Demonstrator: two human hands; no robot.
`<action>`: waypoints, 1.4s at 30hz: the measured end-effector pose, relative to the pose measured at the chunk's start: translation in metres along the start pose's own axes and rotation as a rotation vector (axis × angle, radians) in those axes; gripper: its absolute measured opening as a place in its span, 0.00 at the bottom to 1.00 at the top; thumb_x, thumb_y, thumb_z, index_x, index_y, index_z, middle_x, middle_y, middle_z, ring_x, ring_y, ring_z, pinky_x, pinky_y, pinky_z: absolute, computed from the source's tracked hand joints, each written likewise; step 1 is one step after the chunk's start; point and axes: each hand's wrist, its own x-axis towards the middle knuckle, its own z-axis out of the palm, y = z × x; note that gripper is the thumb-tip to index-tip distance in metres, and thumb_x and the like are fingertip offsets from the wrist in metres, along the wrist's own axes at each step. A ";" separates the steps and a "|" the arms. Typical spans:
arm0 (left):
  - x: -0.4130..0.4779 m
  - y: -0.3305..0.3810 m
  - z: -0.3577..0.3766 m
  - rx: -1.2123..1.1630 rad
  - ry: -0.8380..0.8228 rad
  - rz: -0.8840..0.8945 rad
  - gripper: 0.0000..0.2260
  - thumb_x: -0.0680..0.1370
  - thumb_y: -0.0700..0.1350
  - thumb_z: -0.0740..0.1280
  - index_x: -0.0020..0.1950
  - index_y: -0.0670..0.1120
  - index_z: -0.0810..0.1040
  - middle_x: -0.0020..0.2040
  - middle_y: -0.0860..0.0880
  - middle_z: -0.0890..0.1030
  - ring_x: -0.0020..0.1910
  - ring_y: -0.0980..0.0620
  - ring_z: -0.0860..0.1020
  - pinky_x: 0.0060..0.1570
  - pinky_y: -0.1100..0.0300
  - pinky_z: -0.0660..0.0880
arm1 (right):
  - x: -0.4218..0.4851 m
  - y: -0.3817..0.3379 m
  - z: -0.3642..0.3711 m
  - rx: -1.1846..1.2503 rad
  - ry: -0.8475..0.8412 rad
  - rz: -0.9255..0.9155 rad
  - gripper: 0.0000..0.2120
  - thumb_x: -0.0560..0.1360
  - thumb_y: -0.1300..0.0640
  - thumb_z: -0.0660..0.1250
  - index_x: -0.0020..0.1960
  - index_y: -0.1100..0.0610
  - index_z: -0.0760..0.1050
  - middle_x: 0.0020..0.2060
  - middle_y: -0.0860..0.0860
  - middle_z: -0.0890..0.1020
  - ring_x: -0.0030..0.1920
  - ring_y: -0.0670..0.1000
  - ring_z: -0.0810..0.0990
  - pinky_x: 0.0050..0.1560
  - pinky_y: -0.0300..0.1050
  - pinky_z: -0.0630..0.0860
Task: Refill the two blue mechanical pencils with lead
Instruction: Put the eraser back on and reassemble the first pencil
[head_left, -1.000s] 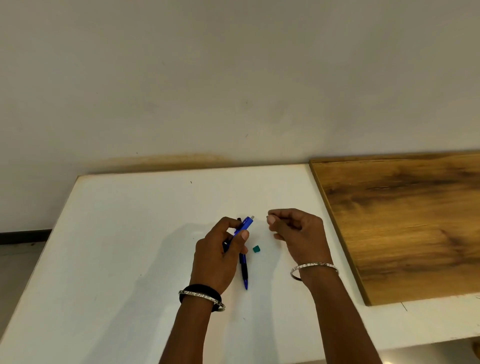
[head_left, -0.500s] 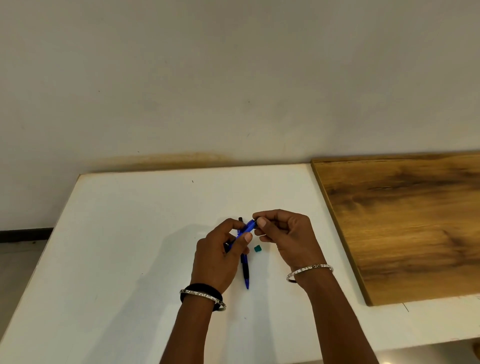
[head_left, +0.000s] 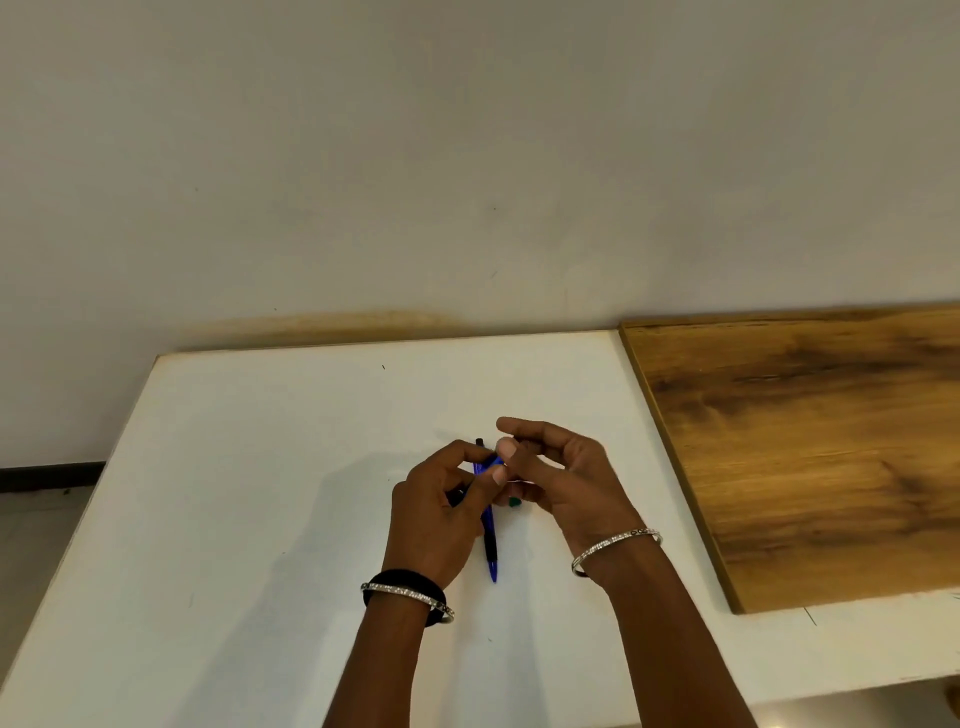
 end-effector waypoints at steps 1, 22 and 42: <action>0.000 0.000 0.001 -0.008 -0.013 0.002 0.06 0.75 0.50 0.69 0.50 0.51 0.80 0.33 0.53 0.85 0.25 0.61 0.77 0.31 0.72 0.73 | -0.001 0.000 0.001 -0.008 -0.015 0.009 0.08 0.73 0.58 0.71 0.51 0.59 0.83 0.44 0.59 0.85 0.42 0.57 0.85 0.43 0.50 0.84; -0.004 0.007 -0.011 -0.348 -0.491 -0.205 0.12 0.69 0.52 0.71 0.50 0.51 0.85 0.47 0.49 0.87 0.44 0.52 0.85 0.33 0.68 0.74 | -0.006 -0.014 -0.039 1.106 -0.020 -0.114 0.20 0.79 0.44 0.54 0.32 0.54 0.63 0.23 0.46 0.55 0.23 0.46 0.52 0.24 0.40 0.54; -0.006 0.012 -0.011 -0.388 -0.466 -0.206 0.11 0.70 0.51 0.70 0.50 0.49 0.85 0.48 0.48 0.87 0.42 0.53 0.85 0.30 0.65 0.72 | -0.006 -0.019 -0.034 1.118 0.086 -0.129 0.15 0.77 0.54 0.47 0.34 0.54 0.64 0.22 0.47 0.53 0.21 0.46 0.51 0.21 0.38 0.56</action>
